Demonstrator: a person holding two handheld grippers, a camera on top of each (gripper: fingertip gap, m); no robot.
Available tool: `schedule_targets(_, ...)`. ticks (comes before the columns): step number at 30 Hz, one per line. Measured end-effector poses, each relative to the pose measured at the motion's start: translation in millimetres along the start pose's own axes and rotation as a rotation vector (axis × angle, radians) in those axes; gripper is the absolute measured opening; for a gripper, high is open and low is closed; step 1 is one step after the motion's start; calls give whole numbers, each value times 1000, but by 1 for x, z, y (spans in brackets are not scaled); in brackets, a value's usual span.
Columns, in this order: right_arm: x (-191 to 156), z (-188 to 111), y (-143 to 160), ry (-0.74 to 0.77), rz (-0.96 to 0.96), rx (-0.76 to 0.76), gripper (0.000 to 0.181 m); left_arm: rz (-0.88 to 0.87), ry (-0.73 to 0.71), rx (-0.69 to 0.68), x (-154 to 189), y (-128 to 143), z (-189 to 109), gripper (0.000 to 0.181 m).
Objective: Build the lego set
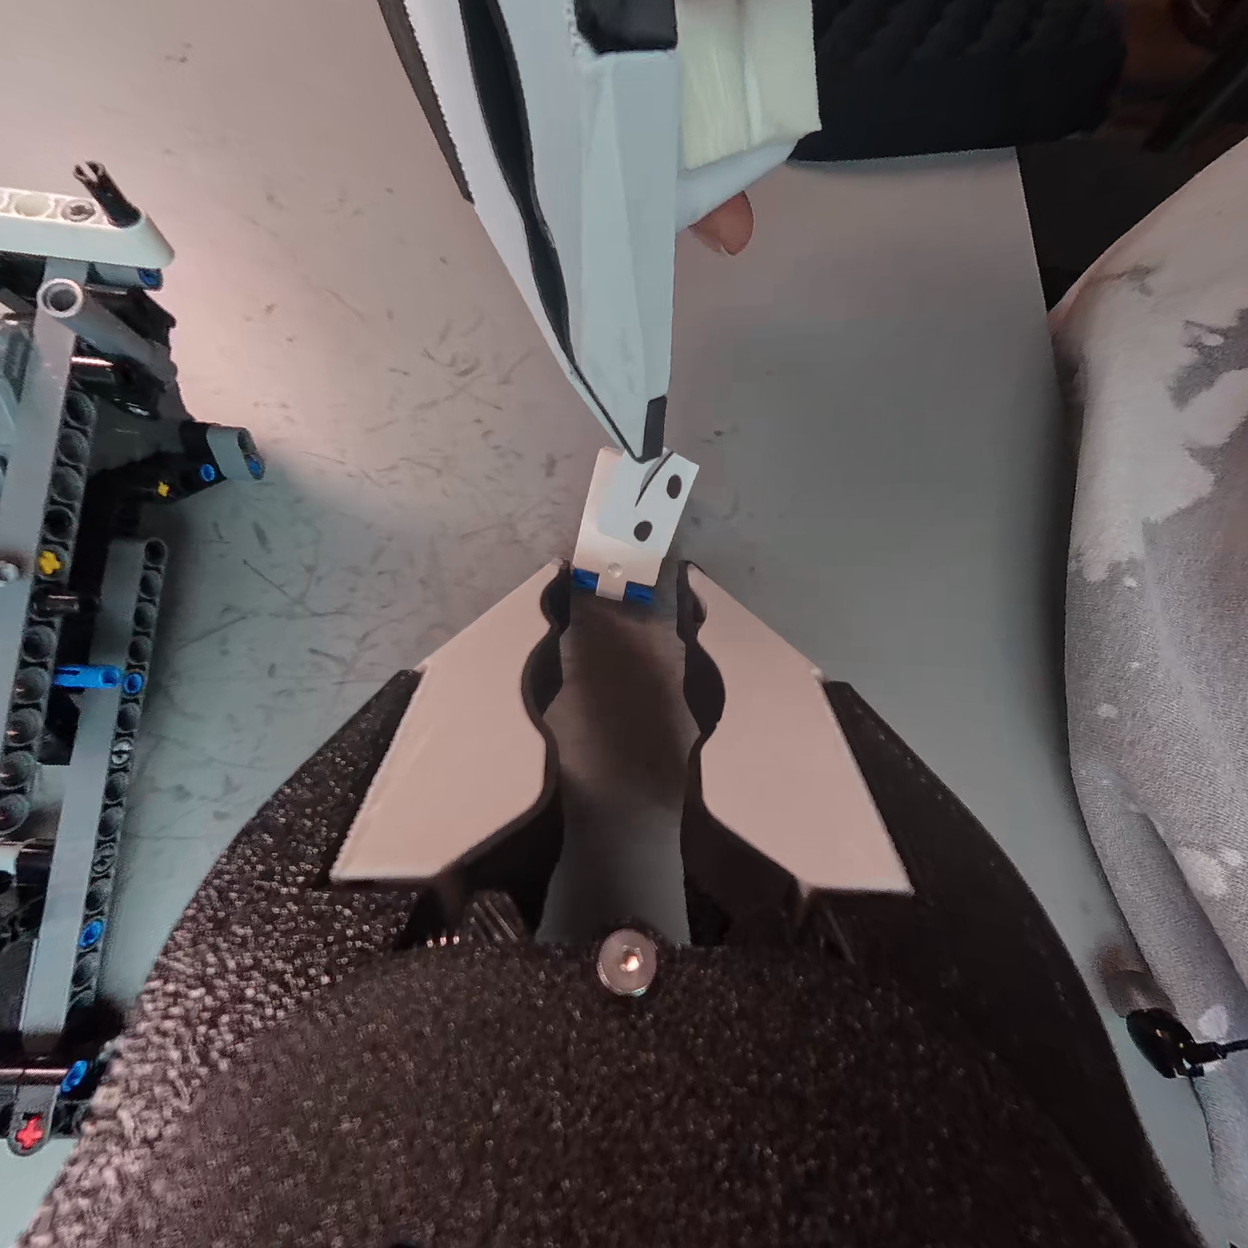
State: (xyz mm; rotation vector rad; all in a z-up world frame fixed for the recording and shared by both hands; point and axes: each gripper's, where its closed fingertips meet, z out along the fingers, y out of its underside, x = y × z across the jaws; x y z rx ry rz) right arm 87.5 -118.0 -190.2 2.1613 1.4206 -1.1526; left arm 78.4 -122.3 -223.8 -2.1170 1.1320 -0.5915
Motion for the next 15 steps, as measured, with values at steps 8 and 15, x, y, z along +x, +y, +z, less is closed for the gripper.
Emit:
schedule_targets(8, 3, 1, -1, -23, 32, -17, 0, 2, -1, -8, 0, 1, 1, 24)
schedule_targets(15, 4, 2, 2, -30, 30, -75, 0, 31, -8, -11, 0, 1, 1, 24)
